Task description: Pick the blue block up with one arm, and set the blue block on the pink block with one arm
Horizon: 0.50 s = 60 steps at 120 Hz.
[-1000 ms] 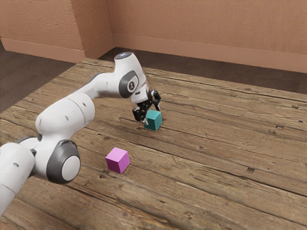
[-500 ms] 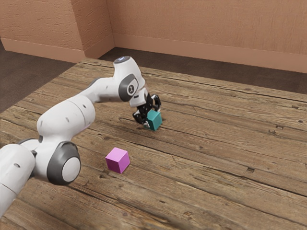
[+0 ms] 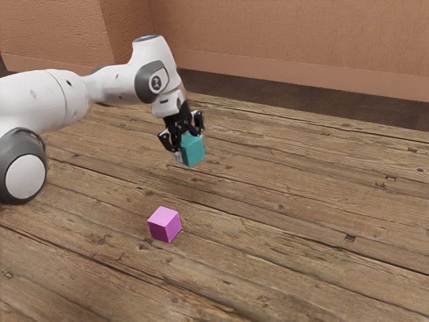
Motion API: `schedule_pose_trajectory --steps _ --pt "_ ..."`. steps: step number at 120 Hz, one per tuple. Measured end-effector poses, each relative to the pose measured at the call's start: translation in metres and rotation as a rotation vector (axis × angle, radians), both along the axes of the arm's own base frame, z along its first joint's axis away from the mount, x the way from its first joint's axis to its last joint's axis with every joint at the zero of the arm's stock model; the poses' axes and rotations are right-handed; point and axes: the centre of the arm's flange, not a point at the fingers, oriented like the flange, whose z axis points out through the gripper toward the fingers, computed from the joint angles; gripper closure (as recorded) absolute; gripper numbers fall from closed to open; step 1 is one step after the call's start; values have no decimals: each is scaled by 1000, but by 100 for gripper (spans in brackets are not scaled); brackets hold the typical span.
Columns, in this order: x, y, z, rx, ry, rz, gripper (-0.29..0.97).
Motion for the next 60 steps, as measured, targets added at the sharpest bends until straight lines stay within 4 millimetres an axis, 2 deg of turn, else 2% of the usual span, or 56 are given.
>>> schedule_pose_trajectory --steps 12,32,60 --pt "-23 -3 -3 3 39 6 34" --pt "-86 -4 -20 16 52 39 34" --pt "-131 -2 -34 27 -18 89 34"
